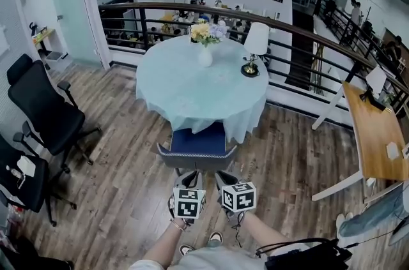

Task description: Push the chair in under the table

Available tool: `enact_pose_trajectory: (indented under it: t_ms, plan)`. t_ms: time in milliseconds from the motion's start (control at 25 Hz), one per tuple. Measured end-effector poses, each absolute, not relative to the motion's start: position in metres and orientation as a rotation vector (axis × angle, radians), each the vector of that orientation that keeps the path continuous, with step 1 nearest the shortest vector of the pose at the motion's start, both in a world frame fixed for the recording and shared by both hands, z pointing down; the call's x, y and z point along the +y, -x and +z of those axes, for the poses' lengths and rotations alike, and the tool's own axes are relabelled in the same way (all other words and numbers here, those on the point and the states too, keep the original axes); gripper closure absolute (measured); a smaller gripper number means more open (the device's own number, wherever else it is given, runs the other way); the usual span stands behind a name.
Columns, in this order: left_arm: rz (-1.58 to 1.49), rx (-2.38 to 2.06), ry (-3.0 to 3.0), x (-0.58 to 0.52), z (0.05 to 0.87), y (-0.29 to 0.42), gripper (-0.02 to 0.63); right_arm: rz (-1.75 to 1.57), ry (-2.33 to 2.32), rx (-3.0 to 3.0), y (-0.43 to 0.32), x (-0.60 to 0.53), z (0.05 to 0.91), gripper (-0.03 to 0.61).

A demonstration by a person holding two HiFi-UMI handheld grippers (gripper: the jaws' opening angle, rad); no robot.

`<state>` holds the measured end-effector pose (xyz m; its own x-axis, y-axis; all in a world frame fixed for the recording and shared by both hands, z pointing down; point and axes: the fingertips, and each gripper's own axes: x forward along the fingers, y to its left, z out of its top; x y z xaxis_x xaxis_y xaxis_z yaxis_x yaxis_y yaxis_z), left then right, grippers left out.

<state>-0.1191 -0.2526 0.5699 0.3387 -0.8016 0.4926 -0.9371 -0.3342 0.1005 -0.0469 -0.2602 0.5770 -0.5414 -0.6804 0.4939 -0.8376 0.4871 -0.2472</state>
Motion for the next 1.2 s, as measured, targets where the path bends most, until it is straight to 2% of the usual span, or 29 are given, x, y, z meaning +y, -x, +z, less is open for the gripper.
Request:
enact_pose_trajectory:
  t_ms: [160, 1200]
  plan:
    - [0.457, -1.553, -2.236, -0.235, 0.558, 0.118, 0.607, 0.633, -1.309, -2.403, 0.042, -0.241, 0.577, 0.535]
    - [0.406, -1.591, -2.149, -0.211, 0.562, 0.127, 0.609, 0.681, -1.360, -2.346, 0.041, -0.211, 0.581, 0.561]
